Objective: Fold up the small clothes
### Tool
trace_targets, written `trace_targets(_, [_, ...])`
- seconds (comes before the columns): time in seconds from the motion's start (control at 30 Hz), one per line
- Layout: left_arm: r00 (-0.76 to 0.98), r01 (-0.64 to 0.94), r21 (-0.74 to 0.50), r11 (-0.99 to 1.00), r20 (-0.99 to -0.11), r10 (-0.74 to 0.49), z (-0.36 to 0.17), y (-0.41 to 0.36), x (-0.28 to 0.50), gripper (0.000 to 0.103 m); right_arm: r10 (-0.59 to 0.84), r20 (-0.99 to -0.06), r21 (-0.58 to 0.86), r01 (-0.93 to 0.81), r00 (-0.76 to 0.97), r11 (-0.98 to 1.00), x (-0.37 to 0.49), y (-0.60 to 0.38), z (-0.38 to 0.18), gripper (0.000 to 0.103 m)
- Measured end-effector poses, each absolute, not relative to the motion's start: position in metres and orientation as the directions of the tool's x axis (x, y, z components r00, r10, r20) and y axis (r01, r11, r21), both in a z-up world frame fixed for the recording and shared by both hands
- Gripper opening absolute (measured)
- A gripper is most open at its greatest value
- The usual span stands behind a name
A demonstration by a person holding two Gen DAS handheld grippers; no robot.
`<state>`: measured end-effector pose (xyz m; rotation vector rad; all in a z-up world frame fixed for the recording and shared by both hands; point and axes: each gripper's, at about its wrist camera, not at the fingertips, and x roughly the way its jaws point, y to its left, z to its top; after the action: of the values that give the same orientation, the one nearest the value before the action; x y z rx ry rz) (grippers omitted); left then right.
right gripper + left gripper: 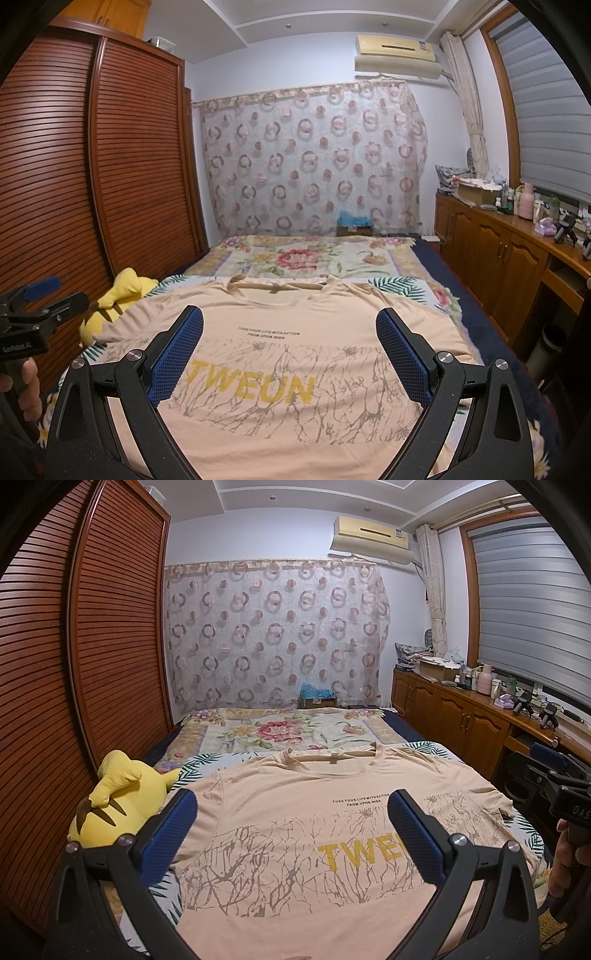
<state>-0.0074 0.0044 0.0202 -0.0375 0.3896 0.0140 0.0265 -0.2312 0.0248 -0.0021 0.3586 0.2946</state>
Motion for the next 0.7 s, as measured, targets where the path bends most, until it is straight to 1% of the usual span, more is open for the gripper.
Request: trace_targets(0.7, [0.924, -0.02, -0.033, 0.999, -0.382, 0.006, 0.0239, 0.0041, -0.0095, 0.103, 0.293, -0.353, 0.054, -0.293, 0.889, 0.955, 0.0254, -0.2245, 0.0272, 0.096])
